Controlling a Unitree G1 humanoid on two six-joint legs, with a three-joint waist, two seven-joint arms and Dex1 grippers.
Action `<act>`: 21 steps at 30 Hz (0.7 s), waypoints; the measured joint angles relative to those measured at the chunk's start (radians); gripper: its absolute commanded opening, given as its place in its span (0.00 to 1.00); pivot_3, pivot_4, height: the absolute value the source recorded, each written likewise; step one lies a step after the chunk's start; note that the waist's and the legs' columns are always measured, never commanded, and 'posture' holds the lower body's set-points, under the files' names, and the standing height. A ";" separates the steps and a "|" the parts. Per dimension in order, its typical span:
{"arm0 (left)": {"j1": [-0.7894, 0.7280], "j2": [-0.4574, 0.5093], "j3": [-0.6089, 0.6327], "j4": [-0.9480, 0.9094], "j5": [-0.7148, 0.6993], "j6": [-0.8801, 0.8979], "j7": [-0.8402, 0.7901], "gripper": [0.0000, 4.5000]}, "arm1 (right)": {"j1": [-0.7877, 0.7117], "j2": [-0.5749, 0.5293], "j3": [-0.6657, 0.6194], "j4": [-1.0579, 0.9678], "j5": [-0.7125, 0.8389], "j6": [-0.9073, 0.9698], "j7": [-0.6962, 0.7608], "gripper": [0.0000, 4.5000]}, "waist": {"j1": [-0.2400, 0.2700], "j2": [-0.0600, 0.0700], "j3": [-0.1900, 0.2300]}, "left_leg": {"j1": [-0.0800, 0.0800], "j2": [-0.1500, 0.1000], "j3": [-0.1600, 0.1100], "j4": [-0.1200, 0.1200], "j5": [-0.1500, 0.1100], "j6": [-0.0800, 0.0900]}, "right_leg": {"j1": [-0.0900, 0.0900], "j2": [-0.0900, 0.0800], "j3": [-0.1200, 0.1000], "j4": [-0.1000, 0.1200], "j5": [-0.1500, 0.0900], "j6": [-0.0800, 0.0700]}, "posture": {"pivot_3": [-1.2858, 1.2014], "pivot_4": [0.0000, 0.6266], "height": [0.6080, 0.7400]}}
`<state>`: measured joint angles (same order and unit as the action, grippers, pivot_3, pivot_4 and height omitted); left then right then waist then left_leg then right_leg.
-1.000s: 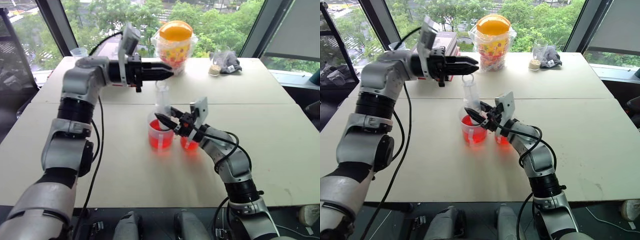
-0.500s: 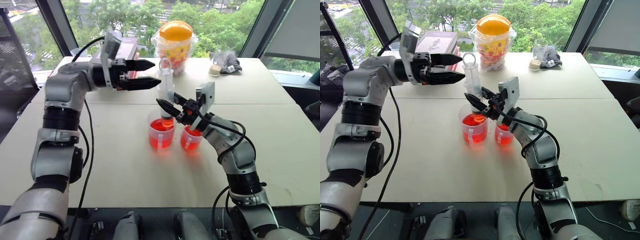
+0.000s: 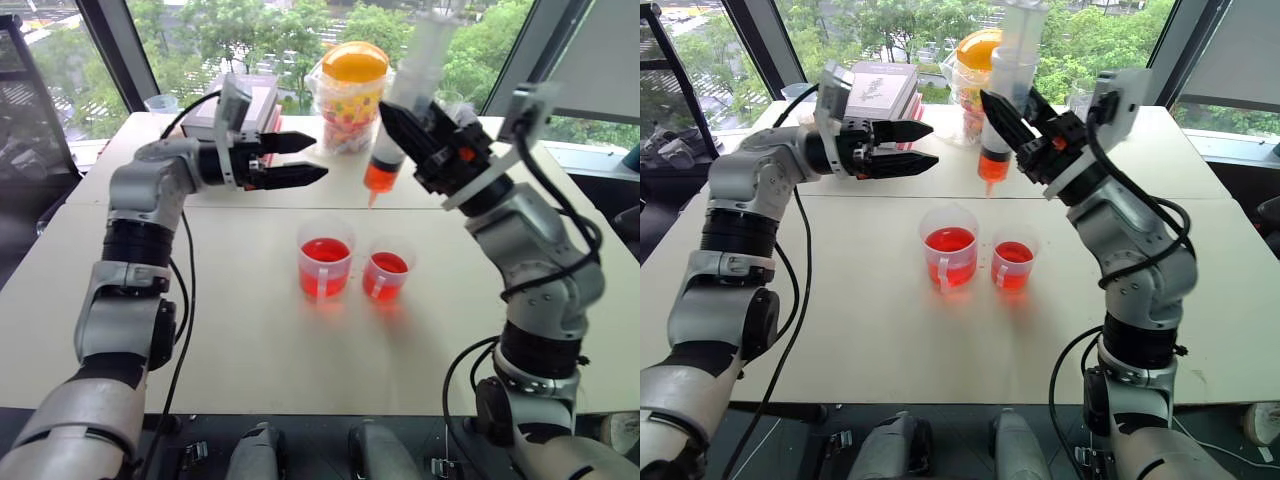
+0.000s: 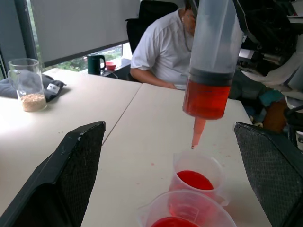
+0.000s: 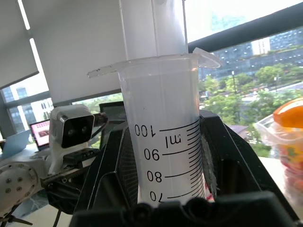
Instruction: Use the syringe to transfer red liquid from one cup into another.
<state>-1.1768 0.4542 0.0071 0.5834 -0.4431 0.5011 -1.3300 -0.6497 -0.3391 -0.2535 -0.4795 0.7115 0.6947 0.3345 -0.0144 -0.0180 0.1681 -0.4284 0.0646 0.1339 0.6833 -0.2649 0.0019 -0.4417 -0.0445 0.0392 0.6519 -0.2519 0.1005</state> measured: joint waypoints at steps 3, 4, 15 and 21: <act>-0.041 -0.029 -0.003 0.047 0.014 -0.037 -0.019 0.99 | 0.087 -0.013 -0.003 -0.023 -0.003 -0.002 -0.017 0.31 | -0.001 0.000 0.000 | 0.000 0.000 0.000 0.000 0.000 0.000 | 0.000 0.000 0.000 0.000 0.000 0.000 | 0.52 0.24 1.00; -0.051 -0.041 -0.004 0.063 0.019 -0.049 -0.023 0.99 | 0.120 -0.016 0.003 -0.027 -0.015 -0.010 -0.017 0.31 | -0.001 0.000 0.000 | 0.000 0.000 0.000 0.000 0.000 0.000 | 0.000 0.000 0.000 0.000 0.000 0.000 | 0.52 0.24 1.00; -0.199 -0.168 -0.029 0.207 0.034 -0.122 -0.088 0.99 | 0.294 -0.026 0.114 -0.003 -0.189 -0.162 0.004 0.31 | -0.001 0.000 0.000 | 0.000 -0.001 -0.001 0.000 0.000 0.001 | 0.000 0.001 0.001 -0.001 0.000 0.000 | 0.52 0.24 1.00; -0.318 -0.247 -0.018 0.365 0.059 -0.202 -0.061 0.99 | 0.307 -0.025 0.132 -0.003 -0.214 -0.182 0.004 0.31 | -0.001 -0.001 0.000 | -0.001 -0.001 -0.001 0.000 -0.001 0.001 | 0.000 0.000 0.001 -0.002 0.000 0.000 | 0.52 0.24 1.00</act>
<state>-1.4952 0.2074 -0.0112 0.9480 -0.3846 0.2992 -1.3911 -0.3428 -0.3644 -0.1217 -0.4824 0.4971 0.5130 0.3390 -0.0149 -0.0185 0.1683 -0.4291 0.0635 0.1328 0.6833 -0.2655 0.0030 -0.4415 -0.0441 0.0400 0.6498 -0.2520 0.1004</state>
